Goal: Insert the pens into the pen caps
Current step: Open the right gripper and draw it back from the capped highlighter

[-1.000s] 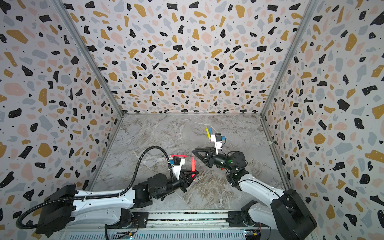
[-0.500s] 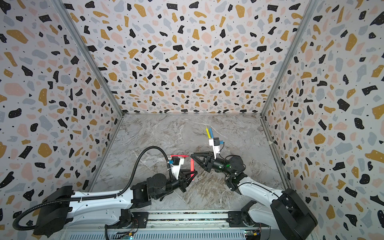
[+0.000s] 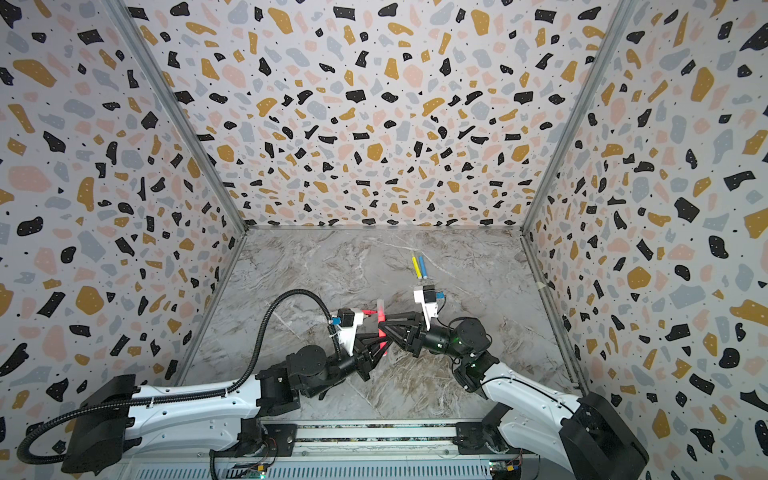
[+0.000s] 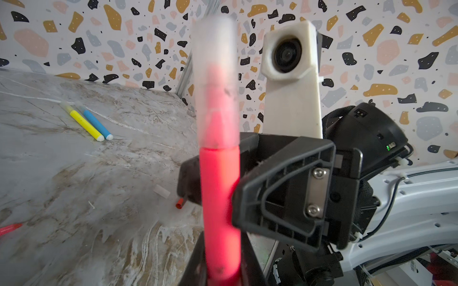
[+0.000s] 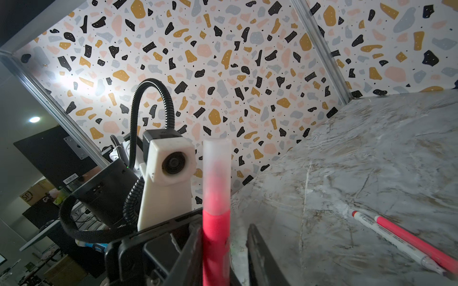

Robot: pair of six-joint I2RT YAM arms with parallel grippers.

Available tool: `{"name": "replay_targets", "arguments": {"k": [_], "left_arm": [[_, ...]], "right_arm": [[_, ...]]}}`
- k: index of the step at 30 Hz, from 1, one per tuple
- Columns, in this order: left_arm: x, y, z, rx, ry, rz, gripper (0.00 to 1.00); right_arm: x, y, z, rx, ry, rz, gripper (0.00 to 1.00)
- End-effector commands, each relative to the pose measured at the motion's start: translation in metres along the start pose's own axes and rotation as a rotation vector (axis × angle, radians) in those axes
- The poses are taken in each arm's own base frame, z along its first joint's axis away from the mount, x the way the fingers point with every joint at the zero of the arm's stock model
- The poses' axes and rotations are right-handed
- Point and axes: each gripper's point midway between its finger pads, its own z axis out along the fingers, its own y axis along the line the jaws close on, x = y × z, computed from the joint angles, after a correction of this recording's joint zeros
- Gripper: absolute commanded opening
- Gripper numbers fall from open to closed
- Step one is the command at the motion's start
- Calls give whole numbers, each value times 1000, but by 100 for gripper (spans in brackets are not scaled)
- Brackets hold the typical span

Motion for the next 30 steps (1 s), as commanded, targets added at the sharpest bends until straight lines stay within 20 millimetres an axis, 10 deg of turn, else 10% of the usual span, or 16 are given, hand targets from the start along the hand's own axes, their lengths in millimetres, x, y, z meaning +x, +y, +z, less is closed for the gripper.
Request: {"name": "replay_targets", "arguments": {"k": [1,8,20,30], "left_arm": [[-35,-19,-2,59,-110,-1,0],[-32,-14,-7,48,-109,3,0],[-17,-27,-3,126,-44,30,0],[-12,-29,1,134,-23,32,0]], "right_arm": [[-4,7,1,-14,11,-53,37],[-16,7,-5,38,1,-86,57],[-86,21,4,59,53,-185,63],[-76,16,24,57,163,-184,59]]}}
